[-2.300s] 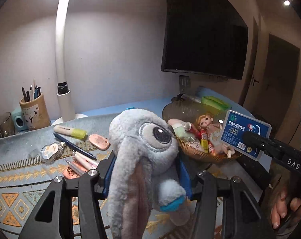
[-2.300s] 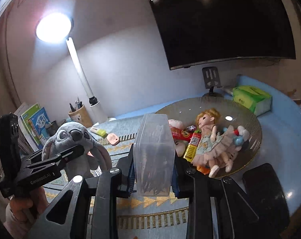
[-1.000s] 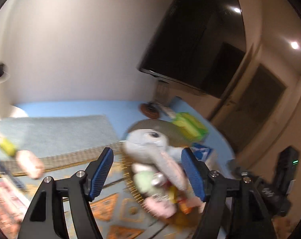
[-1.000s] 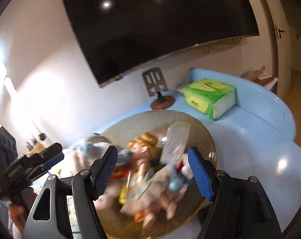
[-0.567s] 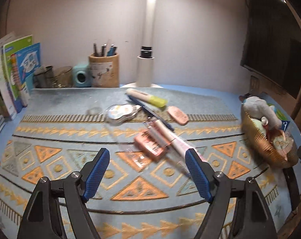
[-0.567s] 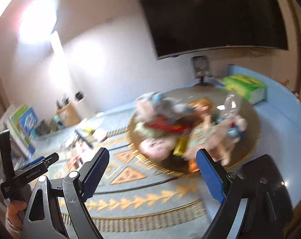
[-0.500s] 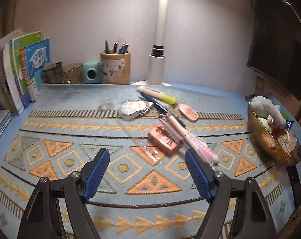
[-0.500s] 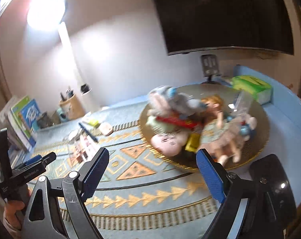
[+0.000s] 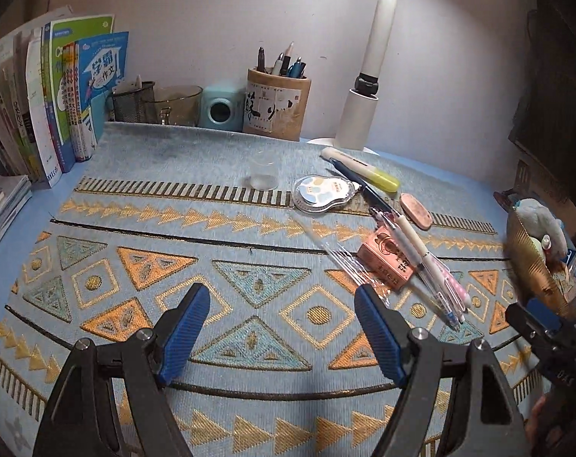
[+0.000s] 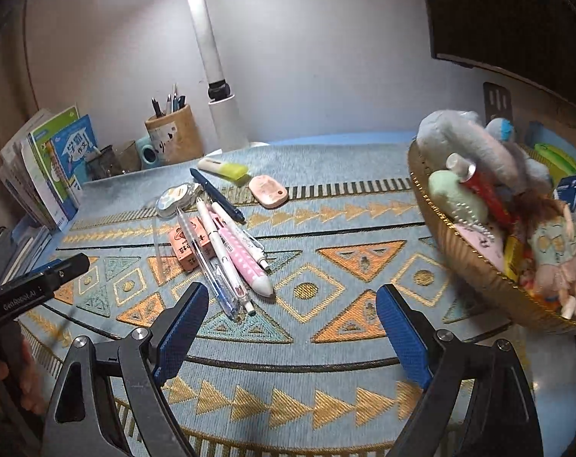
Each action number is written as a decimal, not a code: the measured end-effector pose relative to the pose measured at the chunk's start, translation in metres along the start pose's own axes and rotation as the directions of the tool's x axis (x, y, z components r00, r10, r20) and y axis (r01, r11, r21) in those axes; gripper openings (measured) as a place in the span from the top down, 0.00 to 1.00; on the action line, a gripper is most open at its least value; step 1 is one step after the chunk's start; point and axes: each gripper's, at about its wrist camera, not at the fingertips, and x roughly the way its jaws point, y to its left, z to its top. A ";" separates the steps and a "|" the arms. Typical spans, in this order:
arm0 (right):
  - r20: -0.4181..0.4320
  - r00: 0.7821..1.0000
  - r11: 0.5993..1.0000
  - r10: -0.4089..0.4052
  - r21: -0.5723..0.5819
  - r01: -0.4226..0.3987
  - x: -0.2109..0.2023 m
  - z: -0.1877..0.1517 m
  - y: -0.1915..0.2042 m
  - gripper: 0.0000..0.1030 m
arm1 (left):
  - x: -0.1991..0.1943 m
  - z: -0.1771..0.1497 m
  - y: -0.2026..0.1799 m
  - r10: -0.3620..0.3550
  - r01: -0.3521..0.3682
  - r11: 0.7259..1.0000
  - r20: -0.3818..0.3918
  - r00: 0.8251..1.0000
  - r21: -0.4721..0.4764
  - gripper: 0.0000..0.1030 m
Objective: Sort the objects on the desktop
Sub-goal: 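Grasp the white correction tape with the left gripper, then grasp the white pen with the right gripper while the left gripper carries the tape toward the bowl, then open the right gripper over the bowl dropping the white pen while the left gripper releases the tape, then grasp the clear blue-ink pen with the right gripper while the left gripper grasps the clear rod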
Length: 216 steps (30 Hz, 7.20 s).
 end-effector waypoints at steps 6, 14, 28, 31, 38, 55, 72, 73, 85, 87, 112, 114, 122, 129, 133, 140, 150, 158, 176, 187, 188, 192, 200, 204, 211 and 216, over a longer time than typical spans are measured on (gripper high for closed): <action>0.007 0.998 0.998 0.059 0.037 -0.059 0.001 -0.003 -0.009 0.13 | 0.045 0.028 -0.005 -0.134 0.138 0.990 -0.112 0.985 0.029 0.26; -0.008 0.993 0.990 0.122 0.075 -0.121 0.003 -0.003 -0.016 0.13 | 0.117 0.087 -0.004 -0.212 0.260 0.945 -0.232 0.949 0.200 0.26; -0.048 0.985 0.982 0.164 0.103 -0.158 0.012 -0.001 -0.018 0.13 | 0.157 0.084 -0.062 -0.161 0.225 0.864 -0.176 0.971 0.450 0.36; -0.038 0.987 0.982 0.159 0.109 -0.154 0.010 -0.001 -0.019 0.13 | 0.147 0.076 -0.065 -0.160 0.232 0.846 -0.186 0.969 0.481 0.36; -0.072 0.981 0.984 0.178 0.035 -0.176 0.008 0.004 0.004 0.18 | 0.103 0.051 -0.029 -0.077 0.143 0.928 -0.198 0.977 0.345 0.36; -0.214 0.975 0.964 0.056 -0.242 -0.109 0.064 0.022 0.073 0.65 | 0.073 0.024 0.017 -0.245 0.258 0.960 -0.123 0.962 0.105 0.36; -0.208 0.968 0.976 0.143 -0.133 -0.172 0.066 0.022 0.067 0.79 | 0.068 0.025 0.022 -0.263 0.272 0.960 -0.117 0.958 0.067 0.36; -0.201 0.967 0.976 0.159 -0.113 -0.184 0.060 0.022 0.064 0.79 | 0.068 0.025 0.022 -0.264 0.273 0.960 -0.116 0.958 0.067 0.36; -0.214 0.971 0.989 0.110 -0.075 -0.129 0.037 -0.001 0.050 0.90 | 0.064 0.023 0.009 -0.257 0.269 0.956 -0.107 0.960 0.120 0.36; -0.242 0.967 0.988 0.082 -0.105 -0.110 0.046 -0.004 0.054 0.89 | 0.064 0.023 0.010 -0.259 0.271 0.956 -0.108 0.960 0.113 0.36; -0.057 0.965 0.956 0.255 0.164 -0.243 -0.067 -0.006 -0.024 0.90 | -0.010 0.040 -0.077 -0.344 0.333 0.915 0.008 0.939 0.226 0.36; 0.004 0.974 0.955 0.228 0.196 -0.224 -0.086 0.003 -0.045 0.90 | -0.020 0.044 -0.108 -0.392 0.376 0.888 0.008 0.920 0.265 0.36; 0.175 0.983 0.938 -0.063 0.348 -0.002 -0.134 0.029 -0.140 0.89 | -0.025 0.042 -0.247 -0.512 0.494 0.757 -0.083 0.855 0.428 0.36; 0.194 0.966 0.918 -0.168 0.387 0.082 -0.124 0.050 -0.186 0.89 | -0.002 0.026 -0.348 -0.529 0.528 0.683 -0.156 0.834 0.505 0.36; 0.161 0.971 0.918 -0.174 0.384 0.101 -0.103 0.057 -0.195 0.89 | 0.015 0.010 -0.385 -0.480 0.485 0.661 -0.173 0.860 0.572 0.35; 0.161 0.973 0.897 -0.166 0.434 0.081 -0.098 0.050 -0.209 0.83 | 0.021 0.001 -0.383 -0.461 0.484 0.649 -0.202 0.864 0.588 0.25; 0.225 0.967 0.924 -0.116 0.383 0.022 -0.134 0.035 -0.161 0.59 | -0.020 -0.001 -0.287 -0.453 0.445 0.722 -0.124 0.883 0.530 0.24; 0.233 0.971 0.989 0.048 0.128 -0.079 -0.128 0.035 -0.054 0.29 | -0.030 0.009 -0.151 -0.322 0.301 0.882 -0.004 0.947 0.364 0.21; -0.203 0.968 0.980 0.150 -0.101 -0.173 0.052 0.009 0.081 0.47 | 0.043 0.014 0.005 -0.184 0.173 0.980 -0.118 0.976 -0.098 0.21; -0.164 0.984 0.984 0.069 -0.153 -0.094 0.045 -0.005 0.067 0.85 | 0.069 0.016 -0.031 -0.022 0.017 0.999 -0.124 0.992 -0.037 0.21; -0.170 0.982 0.988 0.081 -0.117 -0.102 0.046 -0.006 0.057 0.85 | 0.071 0.015 -0.037 0.010 -0.013 1.000 -0.120 0.993 -0.019 0.21; -0.171 0.965 0.980 0.198 0.058 -0.191 0.046 -0.003 0.024 0.84 | 0.083 0.014 -0.066 0.164 -0.154 0.983 -0.106 0.981 0.095 0.20; -0.145 0.967 0.975 0.211 -0.038 -0.219 0.036 -0.007 0.044 0.83 | 0.080 0.022 -0.066 0.086 -0.064 0.987 -0.147 0.985 0.148 0.84; -0.143 0.964 0.972 0.225 -0.034 -0.232 0.036 -0.007 0.042 0.83 | 0.064 0.014 -0.045 -0.014 0.044 0.988 -0.199 0.980 0.148 0.95; -0.152 0.965 0.975 0.214 -0.020 -0.219 0.040 -0.006 0.041 0.80 | 0.048 -0.001 -0.039 -0.075 0.111 0.976 -0.192 0.979 0.185 0.93; -0.182 0.965 0.982 0.190 0.011 -0.191 0.048 -0.004 0.038 0.64 | 0.057 0.000 -0.049 -0.094 0.128 0.970 -0.165 0.982 0.207 0.59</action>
